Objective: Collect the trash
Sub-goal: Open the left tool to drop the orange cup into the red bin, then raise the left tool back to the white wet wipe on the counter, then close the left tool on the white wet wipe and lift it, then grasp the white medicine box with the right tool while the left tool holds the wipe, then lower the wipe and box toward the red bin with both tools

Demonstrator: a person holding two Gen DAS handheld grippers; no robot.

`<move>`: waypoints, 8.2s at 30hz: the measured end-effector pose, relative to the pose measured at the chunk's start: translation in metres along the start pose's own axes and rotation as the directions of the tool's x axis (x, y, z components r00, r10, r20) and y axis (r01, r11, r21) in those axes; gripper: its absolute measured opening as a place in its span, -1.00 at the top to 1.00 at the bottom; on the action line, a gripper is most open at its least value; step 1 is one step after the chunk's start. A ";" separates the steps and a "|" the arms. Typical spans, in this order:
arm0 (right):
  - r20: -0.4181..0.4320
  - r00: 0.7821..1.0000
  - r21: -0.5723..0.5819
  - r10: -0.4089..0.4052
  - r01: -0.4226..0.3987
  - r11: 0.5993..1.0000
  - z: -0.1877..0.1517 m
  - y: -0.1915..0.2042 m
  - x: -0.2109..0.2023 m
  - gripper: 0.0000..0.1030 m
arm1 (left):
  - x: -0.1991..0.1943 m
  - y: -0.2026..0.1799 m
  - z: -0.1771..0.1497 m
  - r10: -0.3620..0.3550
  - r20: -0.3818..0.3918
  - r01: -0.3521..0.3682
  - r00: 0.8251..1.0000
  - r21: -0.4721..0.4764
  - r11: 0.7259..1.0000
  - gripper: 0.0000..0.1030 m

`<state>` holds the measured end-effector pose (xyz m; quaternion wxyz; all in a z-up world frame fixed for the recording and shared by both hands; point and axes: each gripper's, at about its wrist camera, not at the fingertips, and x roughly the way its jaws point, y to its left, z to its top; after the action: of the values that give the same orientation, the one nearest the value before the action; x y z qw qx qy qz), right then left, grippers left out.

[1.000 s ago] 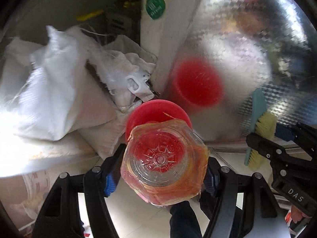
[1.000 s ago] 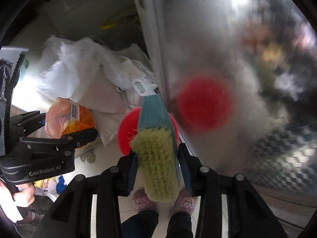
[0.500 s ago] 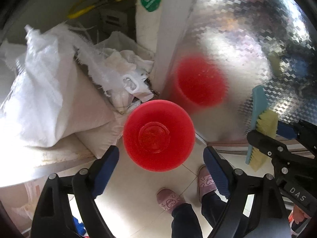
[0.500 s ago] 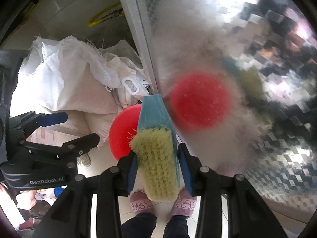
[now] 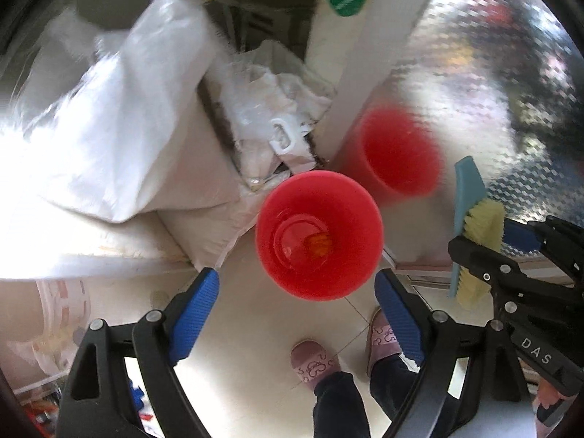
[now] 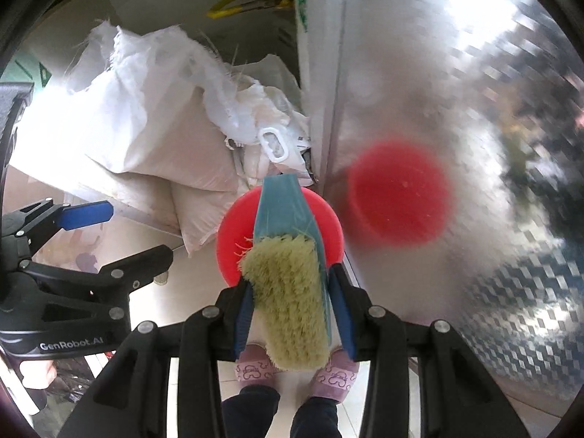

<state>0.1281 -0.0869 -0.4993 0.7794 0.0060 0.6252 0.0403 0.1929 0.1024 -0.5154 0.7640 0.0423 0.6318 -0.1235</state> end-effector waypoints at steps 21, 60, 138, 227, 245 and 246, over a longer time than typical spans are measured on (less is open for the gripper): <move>0.039 0.999 -0.123 -0.005 0.010 0.992 0.006 0.031 0.002 -0.22 | -0.015 0.030 -0.024 0.050 -0.012 -0.051 0.999 -0.133 0.990 -0.66; 0.373 0.851 0.288 -0.370 0.273 0.918 0.009 -0.011 -0.389 -0.76 | -0.381 -0.105 0.055 -0.083 0.317 0.008 0.945 0.232 0.973 -0.74; 0.361 0.915 0.337 -0.179 0.051 0.940 0.232 -0.139 -0.314 -0.89 | -0.315 -0.137 0.320 -0.012 0.320 -0.062 0.947 0.218 0.974 0.78; 0.110 0.987 -0.001 0.117 -0.118 0.993 0.022 0.035 -0.241 -0.14 | -0.273 -0.034 -0.004 0.126 0.180 -0.106 0.976 -0.119 0.987 0.78; 0.048 0.997 0.063 0.053 -0.056 0.996 0.012 0.010 -0.060 -0.14 | -0.069 -0.016 0.003 0.039 0.084 -0.033 0.996 -0.074 0.997 0.76; 0.047 0.997 0.073 0.064 -0.067 0.995 0.011 0.007 -0.055 -0.14 | -0.061 -0.018 0.004 0.038 0.078 -0.033 0.996 -0.062 0.997 0.75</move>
<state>0.1270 -0.0831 -0.4427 0.7906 0.0566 0.6083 0.0422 0.1817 0.0929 -0.4532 0.7915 0.0253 0.6037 -0.0920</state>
